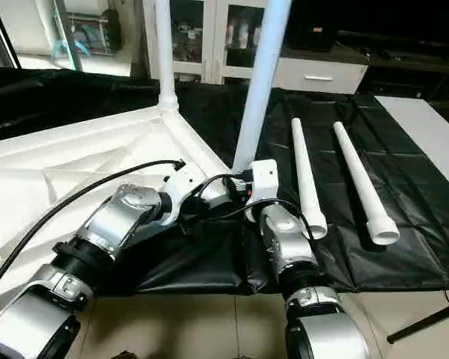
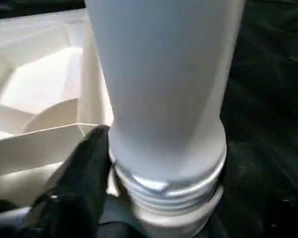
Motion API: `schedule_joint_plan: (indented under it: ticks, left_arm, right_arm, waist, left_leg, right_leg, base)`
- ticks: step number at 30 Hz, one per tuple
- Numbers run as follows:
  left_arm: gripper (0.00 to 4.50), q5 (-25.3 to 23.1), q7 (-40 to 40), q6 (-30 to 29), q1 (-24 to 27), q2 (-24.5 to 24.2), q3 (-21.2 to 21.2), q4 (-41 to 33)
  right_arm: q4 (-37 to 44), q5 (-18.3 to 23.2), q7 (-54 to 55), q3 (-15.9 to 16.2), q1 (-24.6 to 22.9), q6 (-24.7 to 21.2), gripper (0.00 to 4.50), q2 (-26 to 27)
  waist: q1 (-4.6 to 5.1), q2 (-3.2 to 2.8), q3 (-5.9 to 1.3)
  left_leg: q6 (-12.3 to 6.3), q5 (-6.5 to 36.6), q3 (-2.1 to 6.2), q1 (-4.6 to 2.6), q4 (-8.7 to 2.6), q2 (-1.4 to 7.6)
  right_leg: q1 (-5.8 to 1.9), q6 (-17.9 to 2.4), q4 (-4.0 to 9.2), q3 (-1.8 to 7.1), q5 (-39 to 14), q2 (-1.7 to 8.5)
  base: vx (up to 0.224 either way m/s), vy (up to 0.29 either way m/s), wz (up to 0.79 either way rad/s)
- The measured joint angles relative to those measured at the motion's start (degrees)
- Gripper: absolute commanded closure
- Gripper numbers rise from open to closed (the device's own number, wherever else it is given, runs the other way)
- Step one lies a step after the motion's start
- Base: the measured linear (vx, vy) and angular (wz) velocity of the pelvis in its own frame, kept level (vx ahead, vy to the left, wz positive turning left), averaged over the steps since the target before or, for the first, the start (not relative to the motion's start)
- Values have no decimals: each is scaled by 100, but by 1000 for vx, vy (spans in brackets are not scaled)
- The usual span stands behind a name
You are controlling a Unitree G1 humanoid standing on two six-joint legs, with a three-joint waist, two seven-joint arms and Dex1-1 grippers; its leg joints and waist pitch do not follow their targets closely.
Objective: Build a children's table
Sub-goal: Rotate leg to tighten
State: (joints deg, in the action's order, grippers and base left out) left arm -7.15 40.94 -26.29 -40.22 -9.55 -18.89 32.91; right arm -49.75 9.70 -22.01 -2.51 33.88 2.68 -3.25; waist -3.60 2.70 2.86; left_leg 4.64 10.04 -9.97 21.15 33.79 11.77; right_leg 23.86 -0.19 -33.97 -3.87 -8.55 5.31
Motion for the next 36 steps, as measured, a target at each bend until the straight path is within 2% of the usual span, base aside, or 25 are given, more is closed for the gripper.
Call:
schedule_joint_plan:
  ticks: [2, 5, 11, 17, 23, 29, 36]
  left_arm:
    - [450, 13, 128, 86, 61, -189, 11, -101]
    - [450, 64, 491, 184, 256, -463, -20, -432]
    - [450, 200, 1370, 471, 575, -921, -236, -1027]
    - [450, 432, 2026, 538, 889, -1442, -343, -1604]
    - [450, 527, 2522, 579, 1043, -1693, -418, -1822]
    - [450, 583, 2706, 552, 1086, -1797, -477, -1927]
    - [450, 611, 2766, 537, 1091, -1815, -506, -1973]
  right_arm:
    - [201, 69, -384, 49, -130, 0, 73, -70]
    - [437, 85, -845, 190, -208, -11, 54, -265]
    - [704, 86, -1647, 371, -160, -120, 5, -647]
    - [1092, 140, -3049, 733, -188, -329, 5, -1228]
    - [1312, 186, -4231, 1056, -225, -456, 5, -1658]
    - [1312, 189, -4779, 1190, -246, -482, 5, -1795]
    - [1299, 174, -5211, 1265, -247, -457, 67, -1961]
  waist:
    - [31, -9, 6]
    - [58, -11, 7]
    - [-27, -14, 5]
    - [-55, -9, 7]
    - [-120, -4, 4]
    - [-149, 5, -1]
    - [-161, 8, -3]
  left_leg:
    - [0, 0, 1, 3, -9, 1]
    - [1, 0, 2, 0, -25, 4]
    - [2, 0, -10, -7, -59, 6]
    - [-8, 15, -31, -5, -60, 7]
    - [1, 11, -30, -23, -57, 9]
    - [3, 10, -30, -23, -49, 9]
    - [2, 10, -31, -18, -47, 8]
  right_leg:
    - [12, 0, -1, -3, 0, -1]
    - [17, -2, -8, -8, 2, -4]
    - [16, -12, -7, -5, -6, -4]
    - [20, -25, -6, 3, -34, -2]
    - [4, -24, -15, 6, -34, -2]
    - [-3, -25, -19, 10, -33, -2]
    - [-2, -26, -19, 10, -33, -2]
  base:
    - [0, 0, 0]
    - [0, 0, 0]
    - [0, 0, 0]
    - [0, 0, 0]
    - [0, 0, 0]
    - [0, 0, 0]
    - [0, 0, 0]
